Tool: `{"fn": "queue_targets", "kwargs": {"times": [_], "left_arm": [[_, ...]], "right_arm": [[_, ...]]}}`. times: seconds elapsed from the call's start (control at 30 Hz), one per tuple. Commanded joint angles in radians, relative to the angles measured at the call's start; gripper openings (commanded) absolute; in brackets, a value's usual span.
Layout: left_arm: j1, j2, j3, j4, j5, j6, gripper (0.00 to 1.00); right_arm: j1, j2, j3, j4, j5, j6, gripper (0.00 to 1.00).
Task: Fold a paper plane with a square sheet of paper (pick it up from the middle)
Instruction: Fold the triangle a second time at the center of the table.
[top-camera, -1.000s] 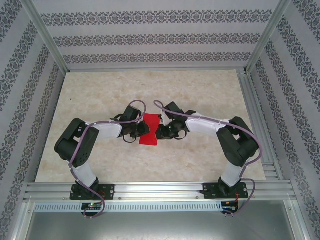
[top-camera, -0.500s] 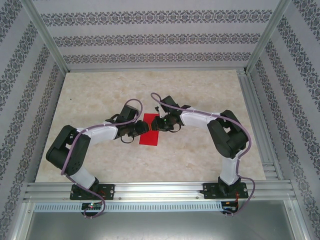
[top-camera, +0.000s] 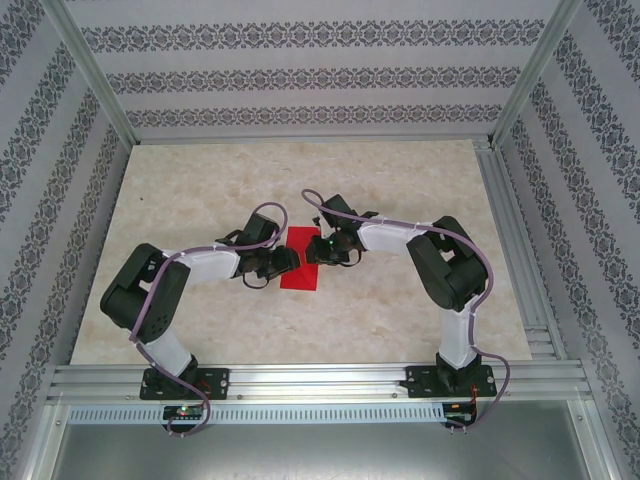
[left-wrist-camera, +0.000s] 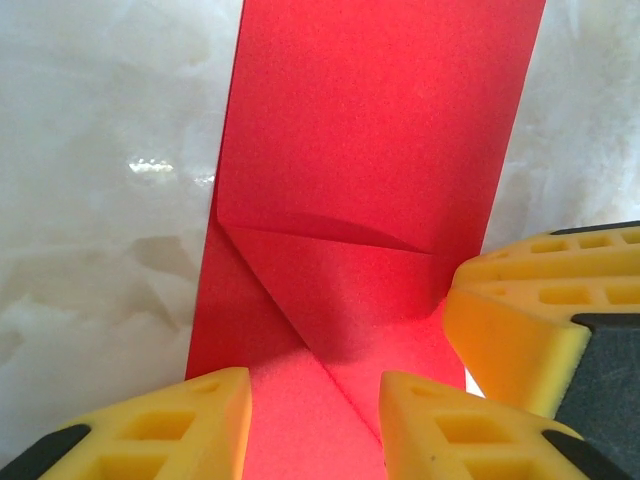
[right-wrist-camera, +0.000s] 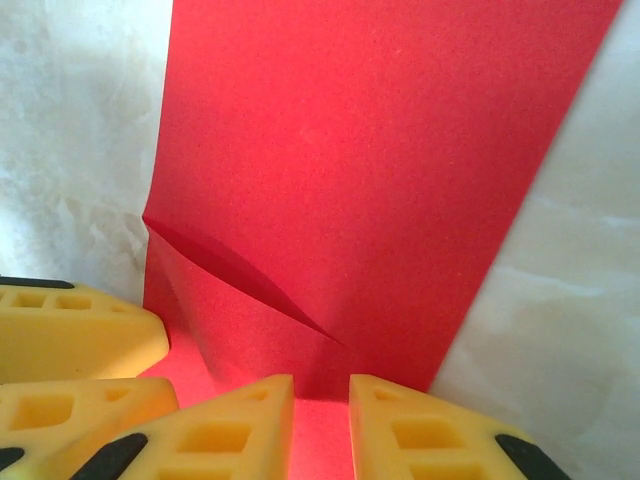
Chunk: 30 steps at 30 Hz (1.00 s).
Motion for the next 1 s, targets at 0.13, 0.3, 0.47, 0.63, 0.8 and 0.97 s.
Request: {"fn": "queue_targets", "kwargs": {"times": [0.13,0.3,0.47,0.63,0.8,0.97], "left_arm": [[-0.008,0.038,0.034,0.036,0.031,-0.017,0.36],[-0.009,0.024,0.032,0.035,0.024,-0.023,0.36],[-0.008,0.013,0.034,-0.004,-0.008,-0.01,0.33],[-0.008,0.025,0.037,-0.011,-0.01,-0.008,0.27],[-0.009,0.033,0.048,-0.023,-0.006,-0.003,0.26],[-0.01,0.031,0.049,-0.036,-0.012,-0.002,0.25]], "right_arm": [[-0.011,0.018,-0.003,0.023,0.011,0.015,0.2],[-0.017,0.01,-0.015,0.031,0.013,0.023,0.18],[-0.017,-0.072,-0.017,0.031,0.005,0.018,0.2],[-0.008,-0.171,-0.031,0.033,-0.031,-0.008,0.24],[0.023,-0.15,-0.018,-0.012,-0.056,-0.037,0.21],[0.04,-0.102,-0.012,-0.05,-0.047,-0.057,0.15]]}}
